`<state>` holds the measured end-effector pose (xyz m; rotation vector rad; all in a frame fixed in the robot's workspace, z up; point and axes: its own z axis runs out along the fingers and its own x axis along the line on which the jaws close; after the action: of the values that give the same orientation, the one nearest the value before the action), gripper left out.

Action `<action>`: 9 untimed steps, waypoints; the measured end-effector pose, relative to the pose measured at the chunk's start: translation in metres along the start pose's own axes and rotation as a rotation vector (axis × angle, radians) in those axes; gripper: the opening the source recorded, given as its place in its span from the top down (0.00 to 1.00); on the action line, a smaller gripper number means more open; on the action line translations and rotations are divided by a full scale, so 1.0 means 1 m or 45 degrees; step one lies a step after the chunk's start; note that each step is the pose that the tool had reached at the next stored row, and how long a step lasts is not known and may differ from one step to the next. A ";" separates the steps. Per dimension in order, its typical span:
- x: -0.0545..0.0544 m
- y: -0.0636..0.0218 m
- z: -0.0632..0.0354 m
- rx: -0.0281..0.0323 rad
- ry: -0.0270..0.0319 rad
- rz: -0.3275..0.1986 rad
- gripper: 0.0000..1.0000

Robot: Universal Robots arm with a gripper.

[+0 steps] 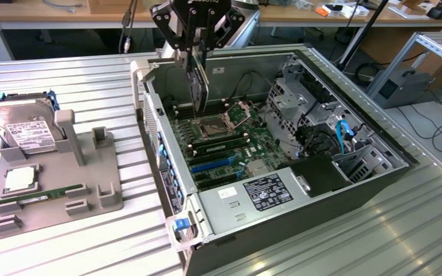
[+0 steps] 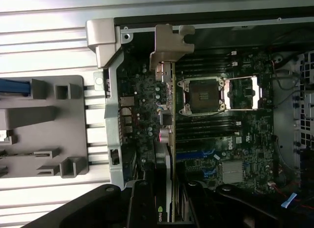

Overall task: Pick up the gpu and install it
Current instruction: 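Pick up the gpu and move the gpu toward the slot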

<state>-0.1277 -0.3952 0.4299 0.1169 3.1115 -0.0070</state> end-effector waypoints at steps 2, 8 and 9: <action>-0.002 0.0001 0.0001 0.0000 0.0000 0.000 0.73; -0.011 0.0008 0.0003 -0.0001 -0.0001 0.000 0.73; -0.012 0.0009 0.0004 -0.0001 -0.0001 0.000 0.73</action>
<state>-0.1152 -0.3952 0.4299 0.1169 3.1115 -0.0069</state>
